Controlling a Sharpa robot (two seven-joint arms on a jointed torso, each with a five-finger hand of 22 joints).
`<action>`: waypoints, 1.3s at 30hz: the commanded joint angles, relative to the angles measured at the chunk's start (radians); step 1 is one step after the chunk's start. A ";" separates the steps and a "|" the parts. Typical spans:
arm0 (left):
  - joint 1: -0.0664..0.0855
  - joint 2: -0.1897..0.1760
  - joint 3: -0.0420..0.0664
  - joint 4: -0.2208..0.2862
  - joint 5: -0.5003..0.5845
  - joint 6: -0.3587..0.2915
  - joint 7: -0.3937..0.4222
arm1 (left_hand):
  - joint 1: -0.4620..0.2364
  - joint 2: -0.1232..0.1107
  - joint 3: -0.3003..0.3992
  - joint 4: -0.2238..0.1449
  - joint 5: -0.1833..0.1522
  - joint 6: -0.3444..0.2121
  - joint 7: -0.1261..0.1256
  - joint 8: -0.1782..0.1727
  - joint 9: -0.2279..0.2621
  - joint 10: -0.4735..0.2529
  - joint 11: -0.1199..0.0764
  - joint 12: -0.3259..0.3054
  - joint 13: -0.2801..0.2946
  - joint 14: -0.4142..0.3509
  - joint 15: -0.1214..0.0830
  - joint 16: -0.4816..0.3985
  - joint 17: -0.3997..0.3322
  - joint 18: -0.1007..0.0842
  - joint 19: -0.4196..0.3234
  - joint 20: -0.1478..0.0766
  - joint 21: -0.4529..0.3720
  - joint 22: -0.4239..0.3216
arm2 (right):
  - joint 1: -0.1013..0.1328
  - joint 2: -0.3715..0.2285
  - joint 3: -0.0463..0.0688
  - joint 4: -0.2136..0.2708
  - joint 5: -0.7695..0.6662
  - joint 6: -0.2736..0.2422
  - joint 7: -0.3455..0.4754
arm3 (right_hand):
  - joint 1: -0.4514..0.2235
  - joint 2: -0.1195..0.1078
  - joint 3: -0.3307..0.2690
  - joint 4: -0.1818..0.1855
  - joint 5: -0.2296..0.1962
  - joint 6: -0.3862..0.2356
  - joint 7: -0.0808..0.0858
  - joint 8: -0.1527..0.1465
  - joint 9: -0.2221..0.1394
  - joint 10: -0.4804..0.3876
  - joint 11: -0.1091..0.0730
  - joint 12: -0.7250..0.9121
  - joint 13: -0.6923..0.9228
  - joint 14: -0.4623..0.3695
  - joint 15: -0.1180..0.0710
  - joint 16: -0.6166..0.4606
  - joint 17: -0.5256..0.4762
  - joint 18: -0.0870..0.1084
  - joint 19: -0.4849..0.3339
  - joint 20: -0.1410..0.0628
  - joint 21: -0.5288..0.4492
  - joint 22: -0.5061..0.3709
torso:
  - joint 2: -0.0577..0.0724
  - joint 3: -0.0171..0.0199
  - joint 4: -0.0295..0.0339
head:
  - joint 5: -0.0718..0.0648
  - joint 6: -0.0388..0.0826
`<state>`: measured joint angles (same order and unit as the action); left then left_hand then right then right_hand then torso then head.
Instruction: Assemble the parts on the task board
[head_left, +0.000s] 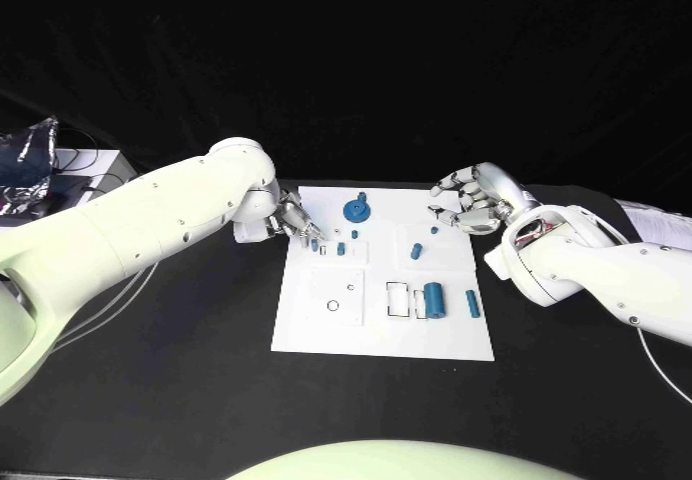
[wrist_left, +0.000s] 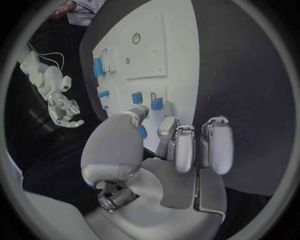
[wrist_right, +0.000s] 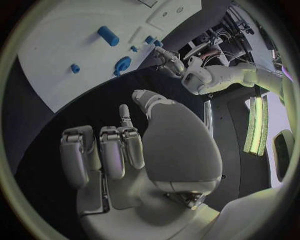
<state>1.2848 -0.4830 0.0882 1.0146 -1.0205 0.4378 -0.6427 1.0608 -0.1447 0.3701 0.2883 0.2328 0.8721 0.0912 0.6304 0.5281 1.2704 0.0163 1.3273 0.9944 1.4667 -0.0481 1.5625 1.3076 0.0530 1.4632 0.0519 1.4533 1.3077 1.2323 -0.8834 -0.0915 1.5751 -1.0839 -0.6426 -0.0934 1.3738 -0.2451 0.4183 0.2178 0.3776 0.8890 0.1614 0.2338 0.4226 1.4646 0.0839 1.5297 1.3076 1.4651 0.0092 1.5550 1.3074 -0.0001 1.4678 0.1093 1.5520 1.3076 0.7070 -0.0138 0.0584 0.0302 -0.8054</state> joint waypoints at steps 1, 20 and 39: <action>0.000 0.004 0.000 0.001 0.012 0.011 0.015 | 0.009 -0.001 0.004 0.001 0.004 -0.007 0.000 -0.003 0.002 -0.006 0.002 -0.006 -0.002 0.099 0.006 0.003 0.246 -0.009 0.000 0.009 -0.004 0.133 | 0.000 0.001 0.000 0.000 -0.010 0.002 0.010 | -0.009 0.001 0.003 -0.001 0.006 -0.006 0.000 0.005 0.001 0.063 -0.008 -0.002 0.220 0.091 -0.008 -0.005 0.205 0.006 0.093 -0.006 -0.003 0.247 | -0.001 0.0005 0.0012 | -0.001 -0.001; 0.000 0.006 -0.002 0.007 0.027 0.030 0.030 | 0.042 0.002 0.024 0.000 0.004 -0.009 0.001 -0.009 0.012 -0.012 0.003 -0.012 -0.007 0.098 0.008 0.002 0.244 -0.008 -0.004 0.010 -0.008 0.130 | 0.000 0.001 0.000 0.000 -0.010 0.004 0.009 | -0.009 0.001 0.005 -0.003 0.007 -0.006 0.000 0.006 0.001 0.065 -0.008 -0.001 0.222 0.092 -0.008 -0.004 0.207 0.006 0.093 -0.006 -0.002 0.249 | 0.000 0.0013 0.0011 | 0.002 -0.006; -0.001 0.007 -0.004 0.006 0.031 0.028 0.031 | 0.129 0.006 0.117 -0.007 0.002 -0.006 -0.003 -0.021 0.042 -0.013 -0.001 -0.019 -0.003 0.097 0.005 0.001 0.243 -0.007 -0.006 0.009 -0.008 0.130 | 0.000 0.001 0.000 0.000 -0.010 0.005 0.008 | -0.009 0.001 0.005 -0.003 0.007 -0.006 0.000 0.006 0.001 0.065 -0.008 -0.001 0.222 0.092 -0.008 -0.004 0.207 0.006 0.093 -0.006 -0.002 0.249 | -0.001 0.0013 0.0009 | 0.000 -0.010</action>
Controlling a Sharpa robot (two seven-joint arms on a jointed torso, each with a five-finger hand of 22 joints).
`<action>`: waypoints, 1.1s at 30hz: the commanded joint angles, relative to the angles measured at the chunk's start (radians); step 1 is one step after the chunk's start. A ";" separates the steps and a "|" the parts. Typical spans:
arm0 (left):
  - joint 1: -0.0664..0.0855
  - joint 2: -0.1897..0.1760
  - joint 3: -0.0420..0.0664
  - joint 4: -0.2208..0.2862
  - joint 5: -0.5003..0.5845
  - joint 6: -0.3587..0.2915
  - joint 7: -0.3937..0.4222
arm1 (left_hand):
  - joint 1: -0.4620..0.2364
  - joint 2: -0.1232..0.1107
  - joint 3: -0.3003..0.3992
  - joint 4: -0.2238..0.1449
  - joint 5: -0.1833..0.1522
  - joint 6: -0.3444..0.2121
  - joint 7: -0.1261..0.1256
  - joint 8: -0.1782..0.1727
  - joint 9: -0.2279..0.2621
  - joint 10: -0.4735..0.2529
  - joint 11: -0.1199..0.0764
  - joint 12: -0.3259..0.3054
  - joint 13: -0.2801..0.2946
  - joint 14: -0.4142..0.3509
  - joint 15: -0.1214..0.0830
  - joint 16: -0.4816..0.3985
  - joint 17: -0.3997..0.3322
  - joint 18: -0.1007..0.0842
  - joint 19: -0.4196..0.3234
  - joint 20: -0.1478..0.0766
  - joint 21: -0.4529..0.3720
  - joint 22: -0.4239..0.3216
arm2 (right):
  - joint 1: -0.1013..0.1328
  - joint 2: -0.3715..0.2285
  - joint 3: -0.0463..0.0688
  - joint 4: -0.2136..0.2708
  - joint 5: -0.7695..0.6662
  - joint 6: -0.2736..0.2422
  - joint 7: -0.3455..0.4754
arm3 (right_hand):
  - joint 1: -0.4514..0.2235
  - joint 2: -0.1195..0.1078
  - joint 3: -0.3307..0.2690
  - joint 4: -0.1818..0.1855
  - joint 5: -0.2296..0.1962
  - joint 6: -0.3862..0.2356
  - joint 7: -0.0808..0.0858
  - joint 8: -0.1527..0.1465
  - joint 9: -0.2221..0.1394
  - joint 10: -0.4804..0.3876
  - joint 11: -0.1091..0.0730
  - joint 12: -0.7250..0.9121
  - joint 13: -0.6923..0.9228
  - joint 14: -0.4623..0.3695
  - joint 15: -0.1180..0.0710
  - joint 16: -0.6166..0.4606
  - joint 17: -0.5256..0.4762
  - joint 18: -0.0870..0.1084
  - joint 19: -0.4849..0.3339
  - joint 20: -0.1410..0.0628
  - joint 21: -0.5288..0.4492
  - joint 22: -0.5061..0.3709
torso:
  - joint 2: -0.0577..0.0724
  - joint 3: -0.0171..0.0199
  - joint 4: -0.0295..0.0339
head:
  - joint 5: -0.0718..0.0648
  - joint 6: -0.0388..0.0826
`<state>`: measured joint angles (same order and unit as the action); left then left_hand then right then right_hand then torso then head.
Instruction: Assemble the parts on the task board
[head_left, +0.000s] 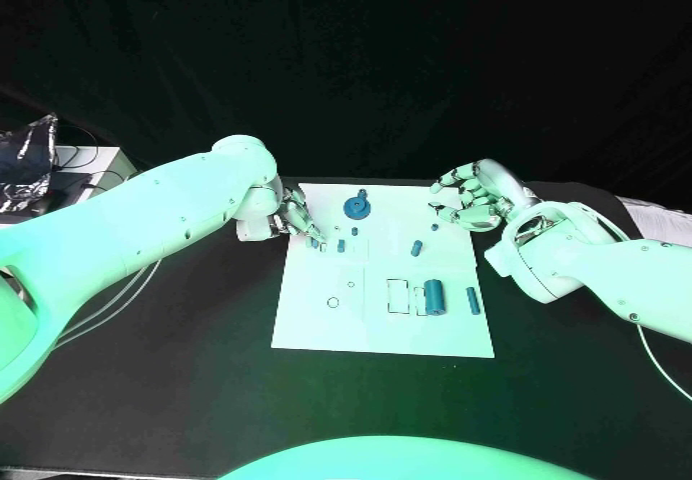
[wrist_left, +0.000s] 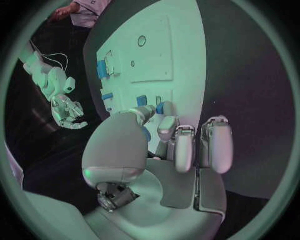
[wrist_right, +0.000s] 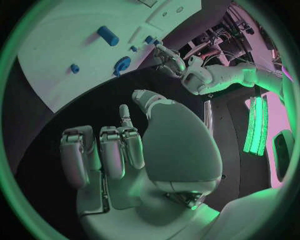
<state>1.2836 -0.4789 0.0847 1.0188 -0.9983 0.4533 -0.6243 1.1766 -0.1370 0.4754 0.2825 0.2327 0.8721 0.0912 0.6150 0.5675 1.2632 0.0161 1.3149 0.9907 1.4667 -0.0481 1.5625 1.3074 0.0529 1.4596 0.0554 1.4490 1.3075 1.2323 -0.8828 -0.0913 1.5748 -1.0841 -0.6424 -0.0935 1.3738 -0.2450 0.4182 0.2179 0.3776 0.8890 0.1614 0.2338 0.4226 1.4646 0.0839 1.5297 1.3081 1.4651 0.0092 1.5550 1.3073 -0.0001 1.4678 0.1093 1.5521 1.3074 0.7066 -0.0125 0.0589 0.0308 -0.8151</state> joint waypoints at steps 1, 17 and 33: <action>0.000 0.003 0.000 0.001 0.009 0.012 0.013 | 0.027 -0.002 0.035 -0.004 0.002 -0.007 -0.003 -0.007 0.008 -0.006 -0.002 -0.008 0.002 0.098 0.004 0.002 0.244 -0.008 -0.002 0.005 -0.003 0.131 | 0.000 0.001 0.000 0.001 -0.010 0.005 0.009 | -0.009 0.001 0.005 -0.003 0.007 -0.006 0.000 0.006 0.001 0.065 -0.008 -0.001 0.221 0.092 -0.008 -0.004 0.207 0.006 0.093 -0.006 -0.002 0.249 | 0.000 0.0001 0.0001 | -0.001 0.000; -0.001 0.001 -0.001 0.001 0.033 -0.030 0.036 | 0.046 -0.028 0.368 -0.172 0.024 -0.018 -0.004 0.032 0.123 0.011 -0.006 -0.025 0.016 0.100 0.000 0.004 0.251 -0.008 -0.002 0.002 -0.001 0.133 | 0.000 0.001 0.000 -0.001 -0.010 0.009 0.007 | -0.009 0.002 0.007 -0.005 0.007 -0.006 0.000 0.006 0.001 0.065 -0.008 0.000 0.222 0.092 -0.008 -0.004 0.207 0.005 0.094 -0.006 -0.001 0.249 | -0.001 0.0003 0.0001 | -0.001 -0.001; 0.000 -0.007 0.000 0.030 0.111 -0.069 0.020 | -0.073 -0.034 0.472 -0.277 0.227 0.025 -0.022 0.053 0.185 0.027 -0.024 -0.052 -0.013 0.104 -0.016 0.008 0.263 -0.009 0.004 -0.010 0.007 0.140 | 0.000 0.001 0.000 -0.001 -0.011 0.012 0.007 | -0.009 0.002 0.008 -0.006 0.008 -0.006 0.000 0.006 0.001 0.064 -0.008 -0.001 0.221 0.092 -0.008 -0.004 0.207 0.006 0.093 -0.006 -0.002 0.248 | 0.000 0.0014 0.0003 | -0.002 -0.003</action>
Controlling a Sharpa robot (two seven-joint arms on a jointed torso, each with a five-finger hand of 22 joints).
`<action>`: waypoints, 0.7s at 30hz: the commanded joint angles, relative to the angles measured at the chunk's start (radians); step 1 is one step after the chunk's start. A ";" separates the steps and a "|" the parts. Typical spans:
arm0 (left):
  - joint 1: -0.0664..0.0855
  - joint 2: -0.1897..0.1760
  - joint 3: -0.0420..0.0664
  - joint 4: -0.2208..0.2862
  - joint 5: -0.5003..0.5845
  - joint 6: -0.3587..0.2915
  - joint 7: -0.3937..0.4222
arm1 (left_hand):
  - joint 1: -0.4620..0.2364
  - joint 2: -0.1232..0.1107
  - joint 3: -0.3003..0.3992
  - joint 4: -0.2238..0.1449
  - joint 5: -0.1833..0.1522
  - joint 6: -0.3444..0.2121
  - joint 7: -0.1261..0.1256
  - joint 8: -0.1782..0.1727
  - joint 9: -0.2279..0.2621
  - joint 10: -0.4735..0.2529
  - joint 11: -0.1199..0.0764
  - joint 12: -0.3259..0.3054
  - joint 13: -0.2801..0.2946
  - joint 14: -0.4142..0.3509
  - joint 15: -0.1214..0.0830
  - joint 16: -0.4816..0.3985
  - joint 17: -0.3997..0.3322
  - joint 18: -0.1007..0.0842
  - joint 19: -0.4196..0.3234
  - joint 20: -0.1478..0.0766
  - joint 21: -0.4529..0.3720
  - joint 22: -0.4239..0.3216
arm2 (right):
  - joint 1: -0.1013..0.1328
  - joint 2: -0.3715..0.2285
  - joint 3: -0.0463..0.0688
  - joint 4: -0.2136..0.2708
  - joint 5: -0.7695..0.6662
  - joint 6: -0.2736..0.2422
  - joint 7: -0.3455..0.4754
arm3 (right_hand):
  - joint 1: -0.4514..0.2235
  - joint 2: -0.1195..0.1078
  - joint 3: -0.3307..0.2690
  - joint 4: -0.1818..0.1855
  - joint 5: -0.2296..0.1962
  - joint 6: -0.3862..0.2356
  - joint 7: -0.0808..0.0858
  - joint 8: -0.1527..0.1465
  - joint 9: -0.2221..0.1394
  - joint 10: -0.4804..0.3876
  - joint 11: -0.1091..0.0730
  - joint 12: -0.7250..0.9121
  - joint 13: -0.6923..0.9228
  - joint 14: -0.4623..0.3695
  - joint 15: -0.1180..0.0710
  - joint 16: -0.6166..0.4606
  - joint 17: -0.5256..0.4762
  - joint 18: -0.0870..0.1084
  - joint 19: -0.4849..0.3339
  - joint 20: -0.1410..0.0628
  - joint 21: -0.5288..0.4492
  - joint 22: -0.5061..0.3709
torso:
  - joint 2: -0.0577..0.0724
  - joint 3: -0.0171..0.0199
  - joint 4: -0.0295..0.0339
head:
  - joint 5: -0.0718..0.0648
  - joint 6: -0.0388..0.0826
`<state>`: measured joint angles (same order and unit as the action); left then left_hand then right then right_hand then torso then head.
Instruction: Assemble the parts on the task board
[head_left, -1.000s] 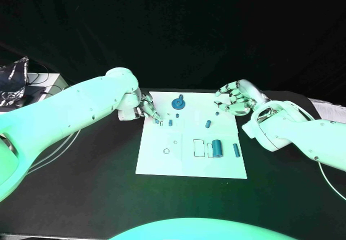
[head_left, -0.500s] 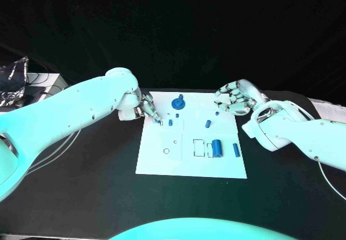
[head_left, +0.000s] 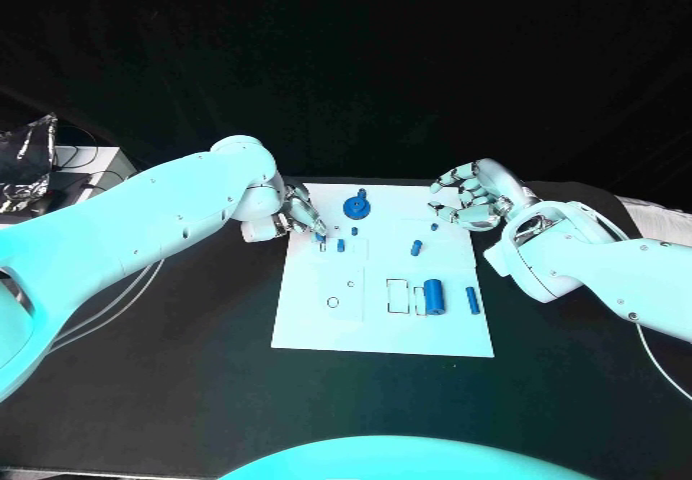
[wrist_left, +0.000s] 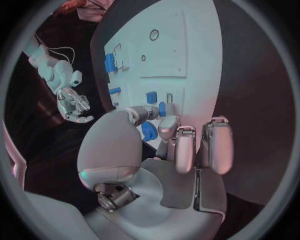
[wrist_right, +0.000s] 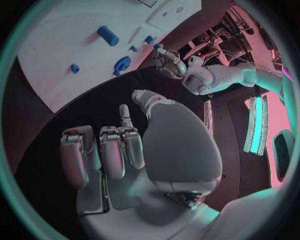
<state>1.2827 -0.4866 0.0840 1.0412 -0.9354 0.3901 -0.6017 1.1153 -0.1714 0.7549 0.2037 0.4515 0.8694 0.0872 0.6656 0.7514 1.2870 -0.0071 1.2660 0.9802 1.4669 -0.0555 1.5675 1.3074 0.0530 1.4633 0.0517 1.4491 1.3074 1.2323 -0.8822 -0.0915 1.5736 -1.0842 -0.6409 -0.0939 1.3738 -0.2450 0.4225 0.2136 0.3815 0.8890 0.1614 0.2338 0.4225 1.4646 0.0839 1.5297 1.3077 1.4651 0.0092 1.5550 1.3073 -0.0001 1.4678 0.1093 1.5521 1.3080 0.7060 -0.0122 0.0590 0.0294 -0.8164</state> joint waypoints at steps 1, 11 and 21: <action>0.001 0.001 0.001 0.009 0.048 -0.004 -0.005 | -0.014 0.000 0.193 -0.200 0.011 0.029 -0.018 0.002 0.002 0.003 -0.001 -0.004 -0.002 0.104 -0.009 0.003 0.263 -0.009 0.001 -0.006 0.007 0.140 | 0.000 0.000 0.000 0.000 -0.010 0.010 0.007 | -0.009 0.002 0.004 -0.002 0.004 -0.006 0.000 0.006 0.001 0.064 -0.008 -0.001 0.222 0.092 -0.008 -0.004 0.207 0.006 0.093 -0.006 -0.002 0.248 | 0.000 0.0011 0.0003 | -0.001 -0.001; 0.000 0.004 -0.003 0.037 -0.007 -0.033 -0.013 | -0.048 0.003 0.201 -0.229 0.077 0.041 -0.024 0.006 0.018 0.011 -0.006 -0.008 -0.009 0.104 -0.013 0.003 0.263 -0.012 0.009 -0.011 0.016 0.150 | 0.000 -0.001 0.000 0.001 -0.007 0.011 0.006 | -0.008 0.002 0.005 -0.003 0.004 -0.006 0.000 0.006 0.001 0.064 -0.008 -0.001 0.221 0.092 -0.008 -0.004 0.207 0.005 0.094 -0.006 -0.001 0.249 | 0.000 0.0003 0.0008 | 0.001 -0.003; -0.001 -0.013 -0.030 0.084 -0.074 -0.118 -0.007 | -0.051 0.002 0.201 -0.234 0.083 0.043 -0.025 0.008 0.021 0.012 -0.007 -0.008 -0.010 0.104 -0.014 0.003 0.263 -0.013 0.011 -0.012 0.019 0.153 | 0.000 -0.001 0.000 0.002 -0.007 0.011 0.007 | -0.008 0.001 0.005 -0.004 0.005 -0.007 0.000 0.006 0.001 0.064 -0.008 -0.001 0.221 0.092 -0.008 -0.004 0.208 0.005 0.094 -0.006 -0.001 0.249 | 0.000 -0.0009 0.0008 | 0.004 -0.004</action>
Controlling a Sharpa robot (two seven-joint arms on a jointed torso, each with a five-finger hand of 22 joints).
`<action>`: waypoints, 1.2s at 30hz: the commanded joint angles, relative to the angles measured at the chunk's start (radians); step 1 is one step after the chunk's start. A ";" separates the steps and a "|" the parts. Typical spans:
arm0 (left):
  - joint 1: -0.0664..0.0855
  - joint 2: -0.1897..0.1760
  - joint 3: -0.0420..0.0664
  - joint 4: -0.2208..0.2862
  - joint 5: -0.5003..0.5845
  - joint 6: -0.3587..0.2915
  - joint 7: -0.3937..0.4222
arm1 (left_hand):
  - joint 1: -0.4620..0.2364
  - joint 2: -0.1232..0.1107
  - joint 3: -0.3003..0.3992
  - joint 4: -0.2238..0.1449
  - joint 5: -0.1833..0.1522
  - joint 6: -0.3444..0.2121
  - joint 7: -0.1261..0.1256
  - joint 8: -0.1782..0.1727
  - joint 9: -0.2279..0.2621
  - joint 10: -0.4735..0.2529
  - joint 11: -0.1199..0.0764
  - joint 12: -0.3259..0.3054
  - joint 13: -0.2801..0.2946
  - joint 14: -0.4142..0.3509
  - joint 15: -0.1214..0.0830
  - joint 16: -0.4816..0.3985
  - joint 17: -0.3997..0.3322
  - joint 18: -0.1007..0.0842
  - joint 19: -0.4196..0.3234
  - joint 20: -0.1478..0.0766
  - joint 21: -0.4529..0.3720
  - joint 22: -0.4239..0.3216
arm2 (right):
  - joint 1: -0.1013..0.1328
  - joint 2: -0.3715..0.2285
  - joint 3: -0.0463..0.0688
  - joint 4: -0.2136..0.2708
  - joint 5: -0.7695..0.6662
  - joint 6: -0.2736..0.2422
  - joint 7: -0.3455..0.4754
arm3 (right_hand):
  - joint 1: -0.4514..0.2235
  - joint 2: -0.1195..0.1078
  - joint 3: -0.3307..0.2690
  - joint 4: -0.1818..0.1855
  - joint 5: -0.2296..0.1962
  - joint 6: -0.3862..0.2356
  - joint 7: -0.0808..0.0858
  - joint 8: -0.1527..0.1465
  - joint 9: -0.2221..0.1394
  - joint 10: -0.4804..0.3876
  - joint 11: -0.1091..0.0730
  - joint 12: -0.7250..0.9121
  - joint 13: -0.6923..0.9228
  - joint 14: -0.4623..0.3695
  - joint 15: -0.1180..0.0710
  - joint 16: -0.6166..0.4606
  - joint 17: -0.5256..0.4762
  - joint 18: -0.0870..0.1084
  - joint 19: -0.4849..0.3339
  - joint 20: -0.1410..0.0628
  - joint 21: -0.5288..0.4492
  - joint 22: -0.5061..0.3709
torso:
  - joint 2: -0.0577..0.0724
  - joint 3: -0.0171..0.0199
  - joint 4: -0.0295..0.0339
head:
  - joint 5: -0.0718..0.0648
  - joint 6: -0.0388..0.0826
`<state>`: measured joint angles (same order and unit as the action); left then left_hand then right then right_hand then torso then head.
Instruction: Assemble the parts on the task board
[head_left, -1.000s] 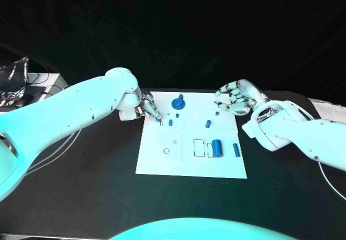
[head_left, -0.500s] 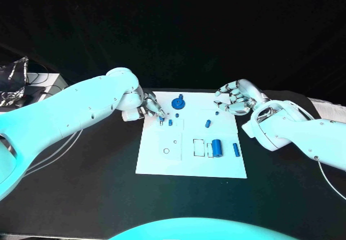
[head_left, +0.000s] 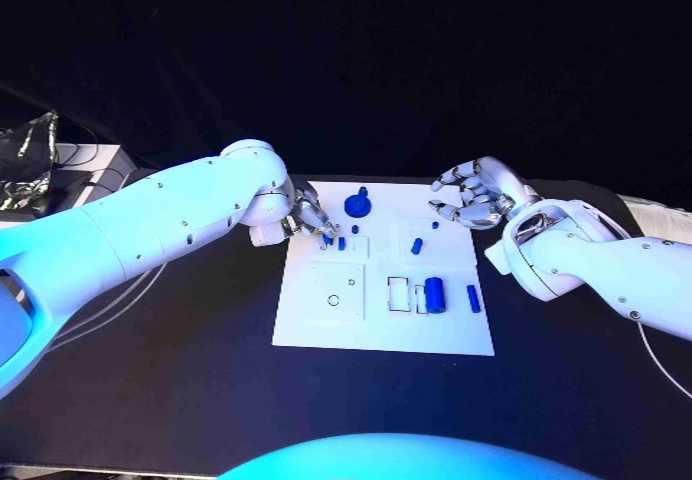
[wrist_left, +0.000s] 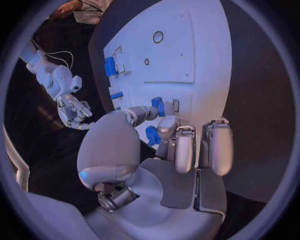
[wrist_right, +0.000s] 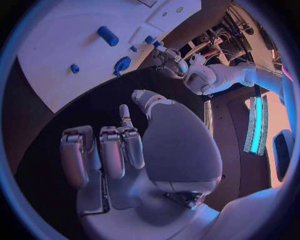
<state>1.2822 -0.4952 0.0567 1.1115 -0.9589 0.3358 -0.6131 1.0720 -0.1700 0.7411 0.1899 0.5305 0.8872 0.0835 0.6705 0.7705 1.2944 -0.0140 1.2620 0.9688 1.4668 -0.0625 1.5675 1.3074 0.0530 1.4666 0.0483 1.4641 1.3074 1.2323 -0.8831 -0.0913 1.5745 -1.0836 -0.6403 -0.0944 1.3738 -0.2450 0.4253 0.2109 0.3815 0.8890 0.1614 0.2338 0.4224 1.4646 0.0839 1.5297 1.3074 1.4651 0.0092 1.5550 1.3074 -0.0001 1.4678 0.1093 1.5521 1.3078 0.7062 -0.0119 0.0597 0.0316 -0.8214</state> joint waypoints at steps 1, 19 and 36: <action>-0.001 -0.008 -0.004 0.020 -0.058 -0.074 0.006 | -0.008 0.000 0.215 -0.221 0.005 0.026 -0.021 0.003 0.002 0.005 0.000 -0.004 0.001 0.104 -0.007 0.003 0.263 -0.013 0.008 -0.009 0.004 0.153 | 0.000 0.000 0.000 0.001 -0.007 0.010 0.007 | -0.008 0.001 0.003 -0.001 0.005 -0.007 0.000 0.006 0.001 0.064 -0.008 -0.001 0.222 0.092 -0.008 -0.004 0.208 0.005 0.094 -0.006 -0.001 0.249 | 0.000 -0.0012 -0.0001 | 0.002 0.000; -0.039 -0.079 -0.017 0.107 -0.129 -0.262 0.055 | -0.007 -0.008 0.212 -0.229 0.007 0.031 -0.024 0.008 0.007 0.013 -0.002 0.001 0.008 0.104 -0.008 0.003 0.263 -0.016 0.014 -0.011 0.011 0.160 | 0.000 -0.004 0.000 0.003 -0.007 0.011 0.008 | -0.008 0.001 0.004 -0.002 0.007 -0.007 0.000 0.007 0.001 0.064 -0.008 -0.001 0.222 0.092 -0.008 -0.004 0.207 0.006 0.094 -0.006 -0.001 0.249 | 0.000 -0.0017 0.0002 | 0.002 -0.004; -0.065 -0.082 -0.017 0.119 -0.125 -0.266 0.061 | -0.007 -0.010 0.211 -0.230 0.008 0.033 -0.024 0.008 0.007 0.015 -0.003 0.001 0.008 0.104 -0.009 0.003 0.263 -0.015 0.014 -0.011 0.010 0.159 | -0.001 -0.005 0.000 0.002 -0.007 0.013 0.008 | -0.009 0.002 0.005 -0.002 0.009 -0.007 0.000 0.007 0.001 0.064 -0.008 -0.001 0.222 0.092 -0.008 -0.004 0.207 0.006 0.093 -0.006 -0.002 0.248 | 0.001 -0.0005 -0.0009 | 0.000 -0.009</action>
<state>1.2188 -0.5791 0.0397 1.2295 -1.0776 0.0769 -0.5661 1.0563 -0.1857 0.7711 0.1486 0.5351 0.8976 0.0731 0.6751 0.7763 1.3033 -0.0159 1.2621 0.9762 1.4667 -0.0624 1.5675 1.3074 0.0530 1.4666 0.0410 1.4687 1.3074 1.2322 -0.8877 -0.0913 1.5752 -1.0835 -0.6392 -0.0941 1.3738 -0.2450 0.4252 0.2110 0.3870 0.8891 0.1614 0.2396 0.4224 1.4646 0.0839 1.5297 1.3079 1.4651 0.0092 1.5550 1.3073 -0.0001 1.4678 0.1093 1.5521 1.3075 0.7071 -0.0133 0.0584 0.0319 -0.8299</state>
